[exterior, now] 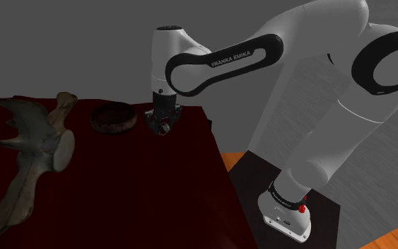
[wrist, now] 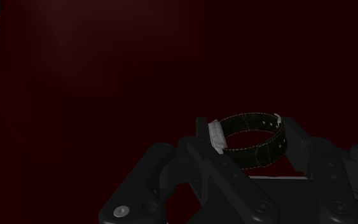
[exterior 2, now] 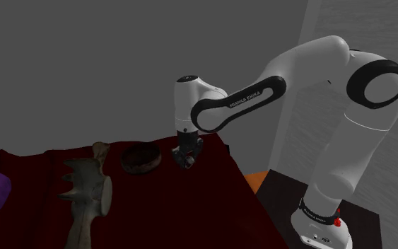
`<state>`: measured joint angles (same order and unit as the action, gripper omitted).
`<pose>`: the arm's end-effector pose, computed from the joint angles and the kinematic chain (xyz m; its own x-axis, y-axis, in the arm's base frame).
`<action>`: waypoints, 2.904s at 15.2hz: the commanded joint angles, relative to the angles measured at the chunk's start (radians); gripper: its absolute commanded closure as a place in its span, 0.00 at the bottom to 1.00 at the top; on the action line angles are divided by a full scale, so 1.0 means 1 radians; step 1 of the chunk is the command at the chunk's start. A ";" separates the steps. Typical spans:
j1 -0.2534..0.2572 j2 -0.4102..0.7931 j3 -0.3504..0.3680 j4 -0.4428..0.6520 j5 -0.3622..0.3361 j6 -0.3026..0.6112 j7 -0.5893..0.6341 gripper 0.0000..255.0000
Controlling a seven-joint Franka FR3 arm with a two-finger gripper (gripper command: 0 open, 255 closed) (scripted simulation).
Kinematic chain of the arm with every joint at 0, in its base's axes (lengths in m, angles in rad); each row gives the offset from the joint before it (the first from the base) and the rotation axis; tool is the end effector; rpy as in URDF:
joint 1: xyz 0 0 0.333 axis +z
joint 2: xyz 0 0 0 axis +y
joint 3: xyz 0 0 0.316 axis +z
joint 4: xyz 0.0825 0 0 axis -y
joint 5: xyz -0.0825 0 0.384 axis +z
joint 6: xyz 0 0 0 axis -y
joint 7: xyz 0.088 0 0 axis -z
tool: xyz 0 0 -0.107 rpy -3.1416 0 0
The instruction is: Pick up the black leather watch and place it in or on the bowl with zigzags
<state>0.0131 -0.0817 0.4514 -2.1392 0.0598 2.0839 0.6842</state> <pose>0.4677 0.2411 0.4390 0.9690 -0.2470 0.0036 -0.2469 -0.9687 -0.0249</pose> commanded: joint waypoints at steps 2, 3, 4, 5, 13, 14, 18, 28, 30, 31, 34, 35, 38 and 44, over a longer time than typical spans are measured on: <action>-0.001 -0.016 -0.003 0.027 0.006 -0.042 -0.005 1.00; -0.001 -0.020 -0.004 0.036 0.008 -0.055 -0.006 1.00; -0.002 -0.024 -0.005 0.046 0.009 -0.069 -0.007 1.00; -0.002 -0.028 -0.006 0.056 0.011 -0.082 -0.008 1.00; -0.004 -0.049 -0.012 0.143 0.017 -0.189 -0.012 1.00; -0.004 -0.051 -0.012 0.155 0.017 -0.202 -0.013 1.00; -0.005 -0.054 -0.014 0.197 0.017 -0.248 -0.013 1.00; 0.067 0.423 0.011 0.754 -0.196 -0.372 0.102 1.00; 0.108 0.535 0.003 0.914 -0.239 -0.428 0.112 1.00; 0.133 0.596 -0.003 1.008 -0.260 -0.462 0.114 1.00; 0.257 0.864 -0.040 1.464 -0.333 -0.644 0.093 1.00; 0.245 0.842 -0.040 1.410 -0.326 -0.613 0.097 1.00; 0.217 0.803 -0.034 1.296 -0.316 -0.542 0.104 1.00; 0.184 0.765 -0.028 1.145 -0.308 -0.433 0.114 1.00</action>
<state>0.2006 0.6854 0.4231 -0.9751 -0.2485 1.6334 0.7966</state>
